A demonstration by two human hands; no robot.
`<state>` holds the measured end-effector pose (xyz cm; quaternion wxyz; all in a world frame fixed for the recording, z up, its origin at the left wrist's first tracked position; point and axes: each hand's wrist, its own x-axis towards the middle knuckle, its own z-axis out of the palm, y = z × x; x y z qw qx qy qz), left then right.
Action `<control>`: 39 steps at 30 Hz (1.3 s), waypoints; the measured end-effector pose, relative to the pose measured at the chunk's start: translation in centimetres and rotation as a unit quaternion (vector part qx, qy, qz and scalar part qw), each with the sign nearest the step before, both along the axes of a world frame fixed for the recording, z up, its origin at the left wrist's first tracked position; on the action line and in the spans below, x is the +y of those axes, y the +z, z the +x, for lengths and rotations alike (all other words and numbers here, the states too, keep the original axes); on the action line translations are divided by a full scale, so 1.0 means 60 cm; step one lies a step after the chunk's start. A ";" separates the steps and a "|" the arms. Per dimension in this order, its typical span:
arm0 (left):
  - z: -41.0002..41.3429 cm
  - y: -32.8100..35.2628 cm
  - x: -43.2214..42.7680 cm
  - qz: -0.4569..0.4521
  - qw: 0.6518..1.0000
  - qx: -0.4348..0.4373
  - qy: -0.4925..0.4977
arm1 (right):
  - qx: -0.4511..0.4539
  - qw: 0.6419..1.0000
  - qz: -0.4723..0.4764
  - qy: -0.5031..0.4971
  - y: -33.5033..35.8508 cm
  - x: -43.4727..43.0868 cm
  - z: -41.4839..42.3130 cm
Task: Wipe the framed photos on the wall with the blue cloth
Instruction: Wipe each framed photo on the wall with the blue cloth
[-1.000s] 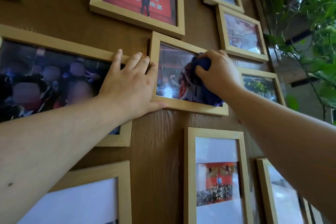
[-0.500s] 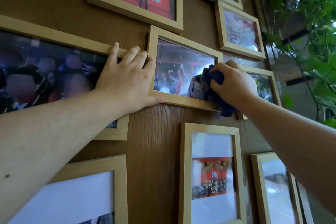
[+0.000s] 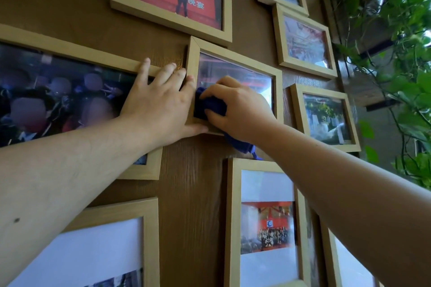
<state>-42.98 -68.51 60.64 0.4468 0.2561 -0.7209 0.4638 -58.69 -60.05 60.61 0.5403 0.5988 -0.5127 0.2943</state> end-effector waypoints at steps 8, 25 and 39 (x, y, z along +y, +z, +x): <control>0.000 -0.004 0.010 0.033 0.999 0.005 -0.001 | -0.132 0.984 -0.052 -0.113 -0.034 0.068 -0.107; -0.102 -0.180 0.044 0.056 0.972 -0.213 -0.082 | -0.160 0.987 -0.019 -0.003 -0.268 0.050 -0.085; -0.106 -0.182 0.038 0.054 0.975 -0.206 -0.062 | -0.209 0.968 -0.022 -0.135 -0.306 0.092 -0.192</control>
